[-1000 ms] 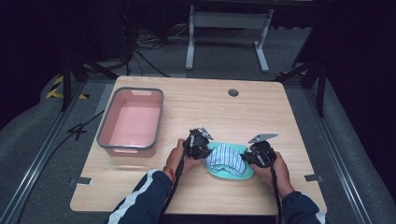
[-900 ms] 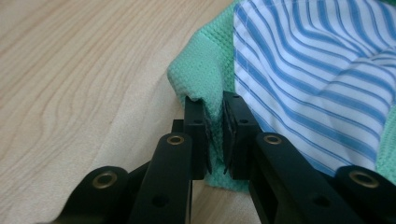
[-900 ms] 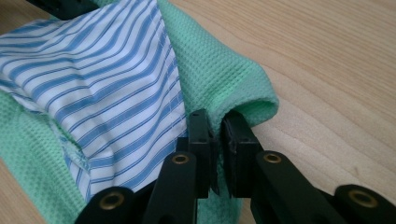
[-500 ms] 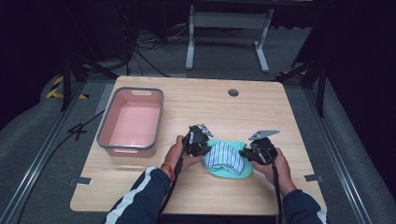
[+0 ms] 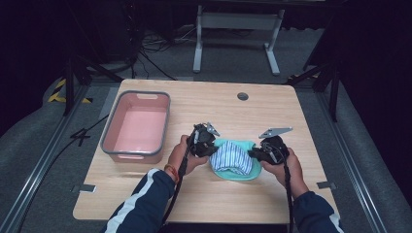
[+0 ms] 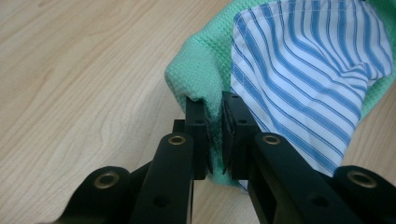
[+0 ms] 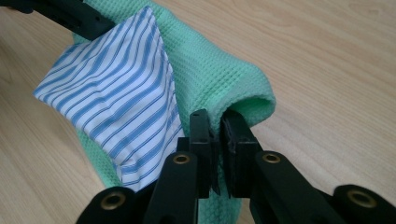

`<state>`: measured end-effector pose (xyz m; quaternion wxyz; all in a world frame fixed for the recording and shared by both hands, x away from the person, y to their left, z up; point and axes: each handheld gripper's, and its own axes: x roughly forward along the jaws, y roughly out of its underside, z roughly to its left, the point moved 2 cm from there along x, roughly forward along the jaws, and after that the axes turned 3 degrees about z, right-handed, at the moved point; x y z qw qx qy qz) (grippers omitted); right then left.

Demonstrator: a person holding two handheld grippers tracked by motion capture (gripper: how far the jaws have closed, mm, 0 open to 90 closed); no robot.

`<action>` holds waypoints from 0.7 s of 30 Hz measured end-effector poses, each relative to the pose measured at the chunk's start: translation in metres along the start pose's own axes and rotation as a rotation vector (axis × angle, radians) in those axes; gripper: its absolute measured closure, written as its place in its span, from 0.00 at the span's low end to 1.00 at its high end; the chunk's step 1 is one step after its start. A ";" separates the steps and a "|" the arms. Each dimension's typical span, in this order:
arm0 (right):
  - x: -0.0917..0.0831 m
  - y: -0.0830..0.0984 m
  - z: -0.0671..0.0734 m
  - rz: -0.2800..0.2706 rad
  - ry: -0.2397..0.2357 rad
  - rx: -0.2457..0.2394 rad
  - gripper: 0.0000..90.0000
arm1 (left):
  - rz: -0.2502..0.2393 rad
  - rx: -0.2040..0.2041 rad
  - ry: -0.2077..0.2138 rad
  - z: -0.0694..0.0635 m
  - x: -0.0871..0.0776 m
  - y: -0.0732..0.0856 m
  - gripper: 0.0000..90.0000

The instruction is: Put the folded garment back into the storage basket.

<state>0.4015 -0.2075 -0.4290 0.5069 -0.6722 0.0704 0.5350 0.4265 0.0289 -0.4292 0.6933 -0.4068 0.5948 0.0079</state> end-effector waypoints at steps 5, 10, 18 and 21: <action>-0.003 -0.011 0.002 -0.020 0.000 -0.001 0.93 | 0.008 0.007 -0.015 0.005 -0.010 -0.004 0.92; -0.004 -0.020 0.006 -0.020 -0.011 -0.001 0.93 | 0.003 -0.001 -0.023 0.010 -0.017 -0.004 0.92; -0.009 -0.035 0.012 -0.037 -0.002 -0.021 0.93 | -0.044 -0.012 -0.042 0.018 -0.034 -0.001 0.92; -0.011 -0.041 0.016 -0.040 0.000 -0.031 0.93 | -0.052 -0.009 -0.052 0.020 -0.039 0.000 0.92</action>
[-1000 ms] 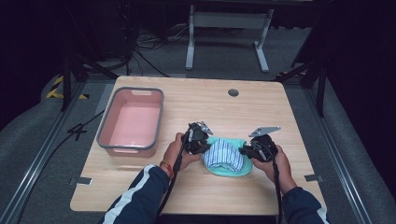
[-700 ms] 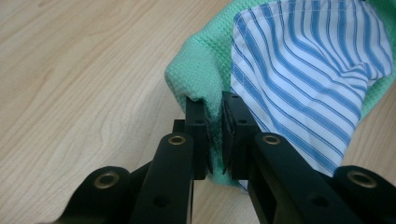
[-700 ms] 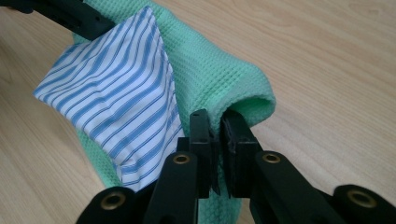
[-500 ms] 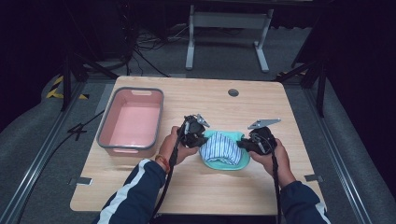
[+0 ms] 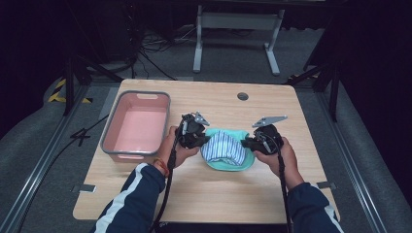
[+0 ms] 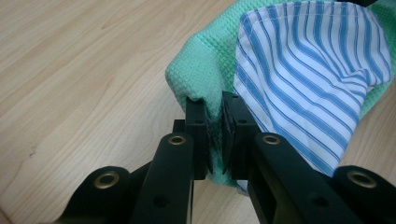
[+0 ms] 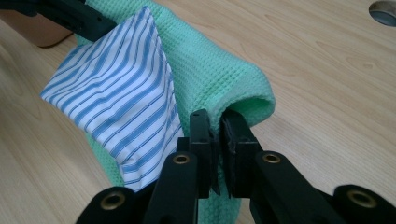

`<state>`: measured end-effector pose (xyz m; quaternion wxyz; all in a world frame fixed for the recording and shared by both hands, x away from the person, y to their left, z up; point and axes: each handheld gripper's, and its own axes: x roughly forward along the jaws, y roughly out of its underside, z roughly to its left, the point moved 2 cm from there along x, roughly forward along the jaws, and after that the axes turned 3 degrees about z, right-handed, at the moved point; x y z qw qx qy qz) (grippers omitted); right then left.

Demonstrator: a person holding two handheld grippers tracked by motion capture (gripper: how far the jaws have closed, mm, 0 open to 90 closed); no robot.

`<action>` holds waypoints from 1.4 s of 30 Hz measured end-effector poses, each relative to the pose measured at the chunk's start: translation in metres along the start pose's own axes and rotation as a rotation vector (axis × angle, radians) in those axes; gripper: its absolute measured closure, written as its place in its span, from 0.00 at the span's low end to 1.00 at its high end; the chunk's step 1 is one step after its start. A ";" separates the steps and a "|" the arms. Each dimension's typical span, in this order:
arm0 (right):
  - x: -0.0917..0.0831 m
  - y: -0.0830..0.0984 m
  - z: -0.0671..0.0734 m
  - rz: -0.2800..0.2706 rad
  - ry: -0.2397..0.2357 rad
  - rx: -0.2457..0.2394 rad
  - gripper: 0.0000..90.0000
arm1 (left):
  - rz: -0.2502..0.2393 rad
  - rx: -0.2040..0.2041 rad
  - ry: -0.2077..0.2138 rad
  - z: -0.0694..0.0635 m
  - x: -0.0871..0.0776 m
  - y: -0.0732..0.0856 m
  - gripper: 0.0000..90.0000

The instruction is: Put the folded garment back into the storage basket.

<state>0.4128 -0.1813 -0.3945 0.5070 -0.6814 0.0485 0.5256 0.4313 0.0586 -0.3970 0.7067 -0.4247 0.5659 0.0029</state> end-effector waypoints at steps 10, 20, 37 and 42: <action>-0.004 -0.014 0.005 -0.023 0.005 -0.016 0.93 | -0.026 0.001 -0.040 0.005 -0.015 -0.003 0.92; -0.006 -0.028 0.013 -0.041 0.001 -0.040 0.93 | -0.044 -0.010 -0.061 0.011 -0.028 -0.001 0.91; 0.000 -0.054 0.034 -0.068 -0.018 -0.089 0.93 | -0.072 -0.064 -0.108 0.029 -0.053 0.016 0.91; 0.006 -0.064 0.042 -0.072 -0.038 -0.107 0.93 | -0.072 -0.085 -0.132 0.035 -0.064 0.025 0.91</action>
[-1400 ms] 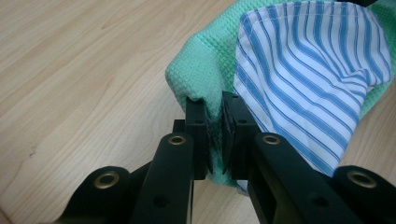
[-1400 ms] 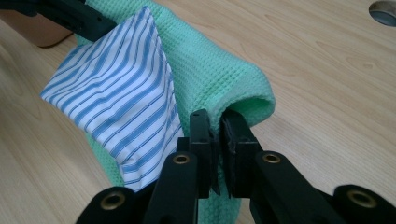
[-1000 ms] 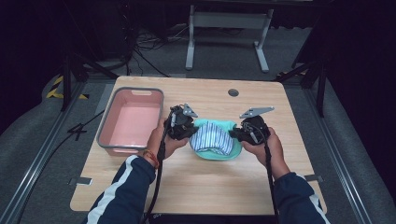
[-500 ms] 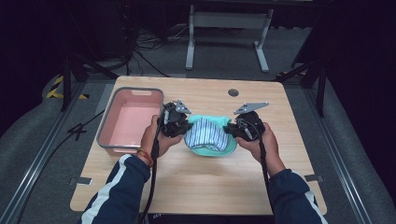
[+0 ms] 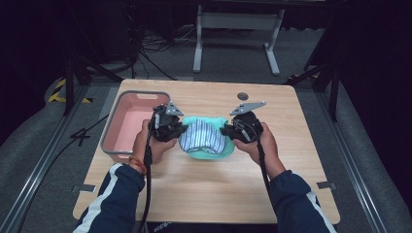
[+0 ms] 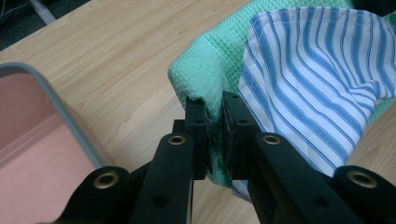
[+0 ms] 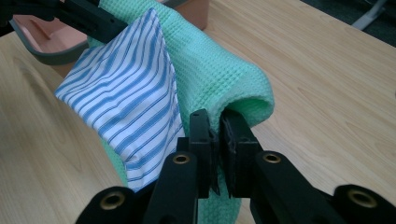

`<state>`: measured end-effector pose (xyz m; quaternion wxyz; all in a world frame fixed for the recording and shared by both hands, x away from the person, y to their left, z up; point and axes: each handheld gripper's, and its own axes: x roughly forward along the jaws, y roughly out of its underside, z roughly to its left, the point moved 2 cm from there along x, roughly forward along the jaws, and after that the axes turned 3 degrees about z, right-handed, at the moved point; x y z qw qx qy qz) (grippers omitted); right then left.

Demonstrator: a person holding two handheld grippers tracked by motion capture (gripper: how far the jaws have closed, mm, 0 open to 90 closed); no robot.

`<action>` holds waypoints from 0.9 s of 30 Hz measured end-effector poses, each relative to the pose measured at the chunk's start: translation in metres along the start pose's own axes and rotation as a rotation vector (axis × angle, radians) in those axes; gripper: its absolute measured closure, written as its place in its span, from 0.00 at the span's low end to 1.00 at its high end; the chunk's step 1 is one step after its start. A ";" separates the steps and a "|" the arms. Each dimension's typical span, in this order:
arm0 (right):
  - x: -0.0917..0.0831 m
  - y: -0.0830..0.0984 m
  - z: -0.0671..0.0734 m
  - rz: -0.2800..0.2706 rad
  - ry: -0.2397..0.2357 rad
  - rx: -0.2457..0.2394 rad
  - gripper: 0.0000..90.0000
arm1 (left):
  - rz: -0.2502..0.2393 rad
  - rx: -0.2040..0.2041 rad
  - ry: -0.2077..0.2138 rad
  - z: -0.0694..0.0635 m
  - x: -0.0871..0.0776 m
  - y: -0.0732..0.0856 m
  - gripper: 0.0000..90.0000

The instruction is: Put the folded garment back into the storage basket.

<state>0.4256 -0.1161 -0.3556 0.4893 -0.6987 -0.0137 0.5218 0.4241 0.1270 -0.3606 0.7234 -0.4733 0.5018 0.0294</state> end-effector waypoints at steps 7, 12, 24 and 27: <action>0.012 -0.015 0.014 -0.024 -0.028 -0.024 0.93 | -0.008 -0.046 -0.030 0.014 -0.016 0.013 0.91; 0.021 -0.026 0.026 -0.029 -0.058 -0.037 0.93 | -0.021 -0.071 -0.047 0.024 -0.029 0.021 0.91; 0.034 -0.048 0.047 -0.050 -0.072 -0.066 0.93 | -0.018 -0.078 -0.101 0.041 -0.055 0.030 0.91; 0.037 -0.054 0.052 -0.049 -0.077 -0.071 0.93 | -0.016 -0.080 -0.111 0.045 -0.059 0.032 0.91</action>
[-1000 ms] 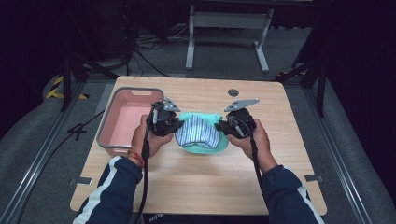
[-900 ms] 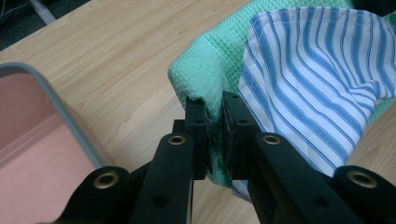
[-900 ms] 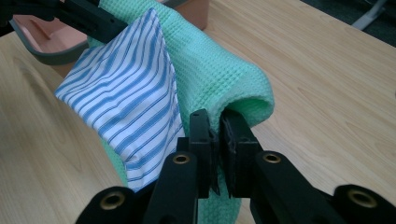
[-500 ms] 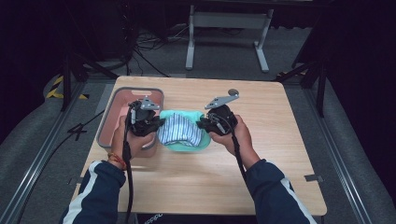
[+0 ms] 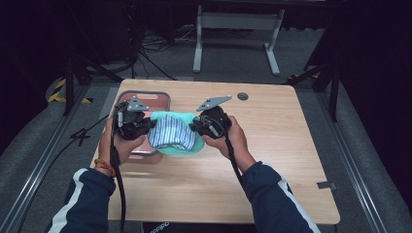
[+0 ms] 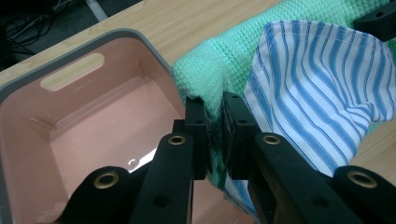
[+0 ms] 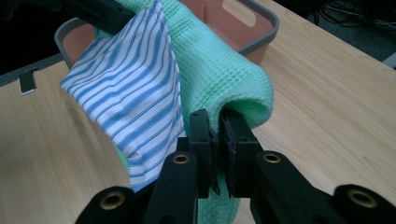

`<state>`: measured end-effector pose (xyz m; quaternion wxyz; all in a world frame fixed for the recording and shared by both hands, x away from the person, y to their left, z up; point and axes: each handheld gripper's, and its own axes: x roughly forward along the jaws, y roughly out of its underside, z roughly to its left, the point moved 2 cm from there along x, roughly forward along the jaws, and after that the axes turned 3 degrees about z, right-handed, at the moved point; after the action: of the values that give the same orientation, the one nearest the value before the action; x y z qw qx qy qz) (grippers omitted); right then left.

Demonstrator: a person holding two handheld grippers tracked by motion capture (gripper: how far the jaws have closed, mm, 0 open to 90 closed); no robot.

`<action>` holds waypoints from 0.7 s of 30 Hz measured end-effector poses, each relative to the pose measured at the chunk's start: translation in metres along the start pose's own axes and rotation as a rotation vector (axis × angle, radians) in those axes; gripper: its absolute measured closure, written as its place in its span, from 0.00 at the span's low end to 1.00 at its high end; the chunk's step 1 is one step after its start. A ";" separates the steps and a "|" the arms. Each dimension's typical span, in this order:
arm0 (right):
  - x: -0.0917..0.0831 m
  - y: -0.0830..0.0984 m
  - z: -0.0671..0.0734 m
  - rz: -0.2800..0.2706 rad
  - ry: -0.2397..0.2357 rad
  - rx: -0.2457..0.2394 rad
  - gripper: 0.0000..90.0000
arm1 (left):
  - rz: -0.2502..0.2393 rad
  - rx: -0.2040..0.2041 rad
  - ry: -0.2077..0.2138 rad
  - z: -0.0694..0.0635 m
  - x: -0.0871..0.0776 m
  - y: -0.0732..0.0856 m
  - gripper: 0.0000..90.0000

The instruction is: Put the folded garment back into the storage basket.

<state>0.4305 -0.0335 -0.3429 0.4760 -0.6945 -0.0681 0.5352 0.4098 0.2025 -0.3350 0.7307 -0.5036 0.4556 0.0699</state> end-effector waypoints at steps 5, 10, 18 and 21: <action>0.007 -0.012 0.007 -0.002 -0.013 -0.014 0.93 | 0.000 -0.009 -0.026 0.011 -0.008 0.003 0.91; 0.018 -0.022 0.015 0.003 -0.023 -0.023 0.93 | 0.001 -0.025 -0.046 0.023 -0.015 0.007 0.92; 0.034 -0.037 0.027 -0.010 -0.054 -0.020 0.93 | 0.003 -0.040 -0.085 0.040 -0.025 0.013 0.92; 0.040 -0.044 0.032 -0.016 -0.066 -0.020 0.93 | 0.008 -0.048 -0.100 0.045 -0.030 0.015 0.92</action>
<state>0.4395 0.0331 -0.3367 0.4707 -0.6805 -0.0946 0.5536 0.4113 0.2567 -0.3198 0.7398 -0.5151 0.4189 0.1089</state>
